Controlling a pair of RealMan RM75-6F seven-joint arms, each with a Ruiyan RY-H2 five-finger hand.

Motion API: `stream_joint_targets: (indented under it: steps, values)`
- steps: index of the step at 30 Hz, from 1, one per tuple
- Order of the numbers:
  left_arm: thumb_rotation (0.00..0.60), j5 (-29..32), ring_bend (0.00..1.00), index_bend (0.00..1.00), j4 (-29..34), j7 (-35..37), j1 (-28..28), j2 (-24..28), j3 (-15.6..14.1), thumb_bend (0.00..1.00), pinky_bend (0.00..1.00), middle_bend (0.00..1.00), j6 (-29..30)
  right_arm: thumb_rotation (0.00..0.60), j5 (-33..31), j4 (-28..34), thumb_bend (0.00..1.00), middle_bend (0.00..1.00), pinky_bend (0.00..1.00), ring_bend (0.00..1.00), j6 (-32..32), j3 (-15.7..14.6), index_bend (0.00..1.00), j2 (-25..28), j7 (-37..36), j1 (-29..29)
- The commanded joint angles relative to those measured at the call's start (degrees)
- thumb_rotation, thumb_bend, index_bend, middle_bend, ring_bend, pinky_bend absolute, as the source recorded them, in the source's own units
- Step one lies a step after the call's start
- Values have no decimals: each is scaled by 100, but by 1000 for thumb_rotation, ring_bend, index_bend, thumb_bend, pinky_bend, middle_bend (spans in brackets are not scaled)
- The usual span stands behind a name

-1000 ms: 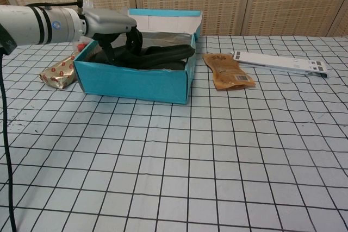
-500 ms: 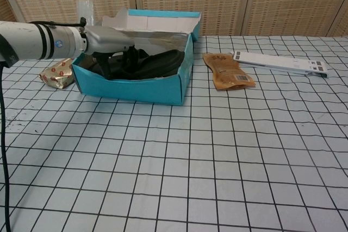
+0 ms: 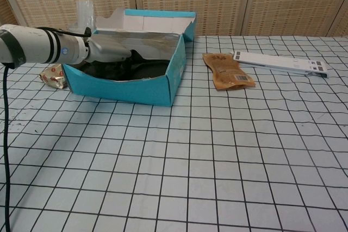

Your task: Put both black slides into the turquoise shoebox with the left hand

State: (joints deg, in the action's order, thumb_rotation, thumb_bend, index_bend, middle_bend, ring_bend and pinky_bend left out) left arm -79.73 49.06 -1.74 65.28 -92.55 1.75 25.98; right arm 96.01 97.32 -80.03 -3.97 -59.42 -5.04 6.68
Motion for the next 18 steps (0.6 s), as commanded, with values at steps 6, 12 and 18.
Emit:
stream_joint_targets:
  steps: [6,12,18]
  values:
    - [600,-2,377,280,238,313,-153,26,171,552,473,355,455,600,37,14,224,0,0,0,-60,-11,0,21,-26,-20]
    - [600,-91,0,0,525,1540,-349,191,495,436,236,0,1149,600,89,29,224,0,0,0,-97,-33,0,38,-46,-32]
    - [600,-171,0,0,862,2478,-371,577,432,402,146,0,846,600,161,56,224,0,0,0,-198,-49,0,60,-44,-70]
